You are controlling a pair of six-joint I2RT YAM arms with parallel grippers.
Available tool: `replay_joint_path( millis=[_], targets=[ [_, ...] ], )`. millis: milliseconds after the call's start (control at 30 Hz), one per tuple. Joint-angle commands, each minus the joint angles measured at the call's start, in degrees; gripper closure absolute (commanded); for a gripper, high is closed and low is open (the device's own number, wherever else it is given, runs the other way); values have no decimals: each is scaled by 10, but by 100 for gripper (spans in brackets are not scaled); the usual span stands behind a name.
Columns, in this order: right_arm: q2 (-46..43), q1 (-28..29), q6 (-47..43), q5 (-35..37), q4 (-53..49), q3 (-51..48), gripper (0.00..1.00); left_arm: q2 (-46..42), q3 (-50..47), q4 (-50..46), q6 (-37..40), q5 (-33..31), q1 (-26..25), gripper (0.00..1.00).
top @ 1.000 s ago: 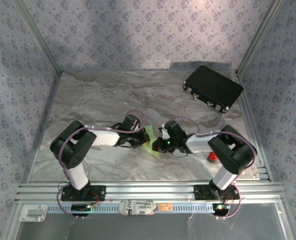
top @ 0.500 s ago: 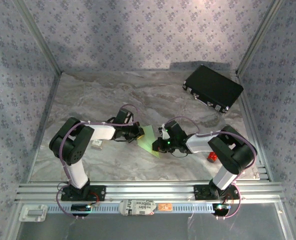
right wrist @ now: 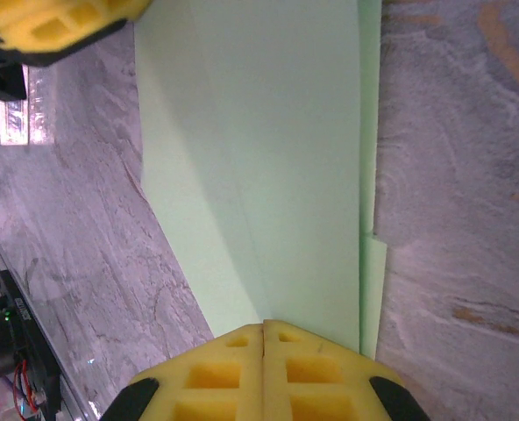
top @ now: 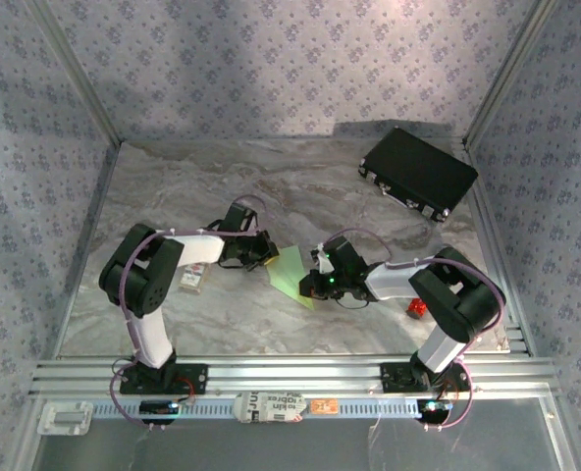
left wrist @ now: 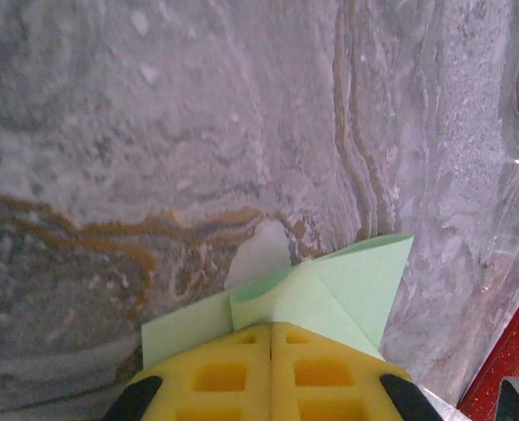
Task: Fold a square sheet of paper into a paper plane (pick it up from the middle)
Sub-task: Fourth fold the wing at the center of the table.
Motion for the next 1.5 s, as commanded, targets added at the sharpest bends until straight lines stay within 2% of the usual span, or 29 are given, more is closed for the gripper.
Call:
replay_joint_path(
  millis=[0, 467, 700, 800, 933, 1133, 1267, 1467],
  targets=[
    [10, -2, -12, 10, -113, -29, 100, 23, 23, -31, 29, -72, 27, 94],
    [10, -8, -13, 8, -102, -35, 100, 34, 72, -94, 96, -99, 40, 94],
    [15, -8, -13, 6, -99, -31, 100, -18, 87, -107, 103, -90, 37, 90],
    [17, -9, -12, 7, -98, -29, 100, -50, 85, -105, 98, -84, 25, 88],
    [18, -9, -8, 8, -97, -27, 100, -71, 66, -79, 81, -61, -20, 88],
    [12, -8, -4, 11, -96, -31, 100, -35, 34, -19, 43, -32, -95, 90],
    [7, -9, -1, 9, -91, -32, 100, -8, 3, 11, 24, -33, -97, 92],
    [-13, -9, 2, 1, -88, -27, 100, 17, -20, 12, 41, -55, -84, 92]
  ],
)
